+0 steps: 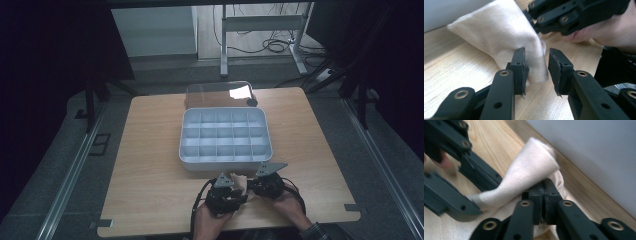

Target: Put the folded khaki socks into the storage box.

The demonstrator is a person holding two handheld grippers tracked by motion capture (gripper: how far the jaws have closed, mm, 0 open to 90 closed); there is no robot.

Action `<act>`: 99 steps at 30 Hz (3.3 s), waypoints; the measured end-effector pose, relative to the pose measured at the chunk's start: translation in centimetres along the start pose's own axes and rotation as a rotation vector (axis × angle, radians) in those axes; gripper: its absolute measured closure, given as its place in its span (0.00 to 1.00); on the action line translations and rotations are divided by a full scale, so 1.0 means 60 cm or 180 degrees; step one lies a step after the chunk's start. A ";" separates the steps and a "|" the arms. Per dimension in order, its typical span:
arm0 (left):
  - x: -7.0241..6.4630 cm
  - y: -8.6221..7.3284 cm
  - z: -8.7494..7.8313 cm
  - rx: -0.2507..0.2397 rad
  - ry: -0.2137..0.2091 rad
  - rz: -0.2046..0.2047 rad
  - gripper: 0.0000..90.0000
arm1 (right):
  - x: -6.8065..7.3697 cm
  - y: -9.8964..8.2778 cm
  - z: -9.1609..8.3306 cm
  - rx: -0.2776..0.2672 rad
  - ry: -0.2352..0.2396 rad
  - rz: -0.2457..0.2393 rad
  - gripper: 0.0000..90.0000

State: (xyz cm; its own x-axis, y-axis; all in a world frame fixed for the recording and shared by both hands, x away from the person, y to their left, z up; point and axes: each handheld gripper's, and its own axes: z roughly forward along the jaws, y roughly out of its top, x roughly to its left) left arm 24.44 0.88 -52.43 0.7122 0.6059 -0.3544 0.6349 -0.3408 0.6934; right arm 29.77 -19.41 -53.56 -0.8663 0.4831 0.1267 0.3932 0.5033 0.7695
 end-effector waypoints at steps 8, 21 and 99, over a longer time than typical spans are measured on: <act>-0.005 0.001 0.007 0.0057 0.0091 0.0076 0.73 | -0.017 0.010 -0.034 -0.0109 -0.0086 0.0134 0.98; -0.028 0.013 0.008 -0.0046 0.0264 0.0254 0.61 | -0.011 -0.012 -0.030 0.0095 -0.0180 0.0076 1.00; 0.057 0.017 0.008 -0.0082 0.0656 -0.0092 0.51 | 0.051 -0.003 -0.025 0.0300 0.0259 -0.0367 1.00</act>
State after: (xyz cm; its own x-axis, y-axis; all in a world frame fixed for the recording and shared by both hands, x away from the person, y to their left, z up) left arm 27.66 2.27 -53.27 0.6159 0.7502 -0.2404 0.6444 -0.3042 0.7016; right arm 26.61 -19.11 -52.38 -0.9280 0.3605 0.0942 0.3135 0.6190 0.7201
